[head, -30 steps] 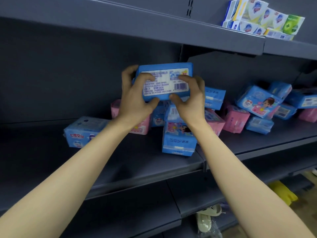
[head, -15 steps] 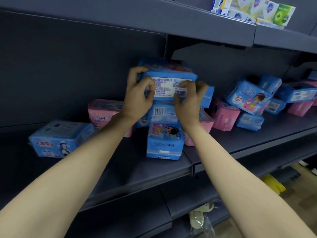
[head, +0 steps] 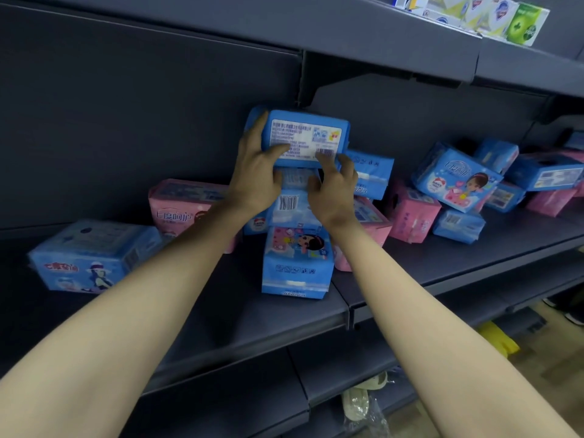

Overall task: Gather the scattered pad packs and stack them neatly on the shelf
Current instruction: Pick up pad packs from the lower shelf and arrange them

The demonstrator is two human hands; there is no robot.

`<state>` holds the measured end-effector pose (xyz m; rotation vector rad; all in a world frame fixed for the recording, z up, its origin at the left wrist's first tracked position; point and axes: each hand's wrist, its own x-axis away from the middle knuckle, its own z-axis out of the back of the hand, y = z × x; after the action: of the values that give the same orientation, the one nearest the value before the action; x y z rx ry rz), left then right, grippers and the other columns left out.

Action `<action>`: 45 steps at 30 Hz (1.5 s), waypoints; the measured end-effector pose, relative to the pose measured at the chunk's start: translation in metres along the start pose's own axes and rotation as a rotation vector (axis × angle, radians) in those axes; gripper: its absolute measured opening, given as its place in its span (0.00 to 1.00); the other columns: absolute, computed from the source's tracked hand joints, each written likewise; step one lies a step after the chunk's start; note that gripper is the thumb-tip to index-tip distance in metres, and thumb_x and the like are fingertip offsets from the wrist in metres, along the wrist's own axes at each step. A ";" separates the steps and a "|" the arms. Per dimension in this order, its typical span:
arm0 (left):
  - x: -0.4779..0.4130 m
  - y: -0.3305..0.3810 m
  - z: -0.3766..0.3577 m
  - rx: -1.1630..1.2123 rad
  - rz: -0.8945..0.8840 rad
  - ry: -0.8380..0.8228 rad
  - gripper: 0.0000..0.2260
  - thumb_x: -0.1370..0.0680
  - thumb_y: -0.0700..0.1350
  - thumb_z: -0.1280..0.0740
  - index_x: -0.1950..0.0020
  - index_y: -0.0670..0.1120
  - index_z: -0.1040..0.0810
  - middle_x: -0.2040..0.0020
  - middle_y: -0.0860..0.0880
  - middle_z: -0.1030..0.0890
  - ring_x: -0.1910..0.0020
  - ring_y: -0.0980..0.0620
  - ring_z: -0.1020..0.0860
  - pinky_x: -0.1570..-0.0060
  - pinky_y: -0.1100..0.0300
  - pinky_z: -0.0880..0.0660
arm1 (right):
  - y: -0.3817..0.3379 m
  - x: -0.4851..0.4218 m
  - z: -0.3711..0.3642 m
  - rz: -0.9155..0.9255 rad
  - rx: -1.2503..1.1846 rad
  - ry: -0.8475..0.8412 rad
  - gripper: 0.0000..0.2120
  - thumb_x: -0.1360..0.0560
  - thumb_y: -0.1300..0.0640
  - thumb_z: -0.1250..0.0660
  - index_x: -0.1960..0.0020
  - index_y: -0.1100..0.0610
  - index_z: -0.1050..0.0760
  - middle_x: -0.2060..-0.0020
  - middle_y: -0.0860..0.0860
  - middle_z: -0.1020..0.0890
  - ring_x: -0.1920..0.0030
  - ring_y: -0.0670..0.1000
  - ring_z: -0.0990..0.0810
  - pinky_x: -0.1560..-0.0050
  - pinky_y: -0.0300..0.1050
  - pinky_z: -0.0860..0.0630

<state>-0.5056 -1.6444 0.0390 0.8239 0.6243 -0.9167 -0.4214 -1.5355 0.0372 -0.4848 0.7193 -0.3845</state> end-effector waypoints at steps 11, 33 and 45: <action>0.032 -0.012 0.020 0.052 0.031 -0.025 0.17 0.29 0.30 0.35 0.40 0.38 0.23 0.28 0.33 0.41 0.28 0.35 0.41 0.32 0.55 0.43 | -0.032 0.012 0.000 0.122 -0.057 0.099 0.22 0.24 0.66 0.39 0.31 0.60 0.32 0.30 0.61 0.37 0.29 0.61 0.42 0.30 0.51 0.41; 0.097 -0.076 0.096 -0.055 0.530 -0.194 0.32 0.27 0.41 0.31 0.26 0.43 0.40 0.30 0.39 0.38 0.31 0.39 0.38 0.33 0.49 0.37 | -0.093 0.073 -0.092 -0.028 0.059 -0.320 0.28 0.25 0.61 0.36 0.28 0.56 0.39 0.28 0.60 0.44 0.30 0.62 0.43 0.31 0.49 0.44; 0.079 -0.087 0.073 -0.167 0.633 -0.309 0.38 0.28 0.45 0.29 0.25 0.45 0.48 0.26 0.38 0.47 0.28 0.38 0.46 0.32 0.43 0.37 | -0.084 0.064 -0.108 -0.126 0.047 -0.371 0.31 0.24 0.62 0.37 0.25 0.54 0.45 0.27 0.60 0.48 0.29 0.66 0.43 0.30 0.53 0.41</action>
<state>-0.5351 -1.7701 -0.0118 0.6511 0.1425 -0.3910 -0.4668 -1.6673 -0.0213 -0.5408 0.3206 -0.4139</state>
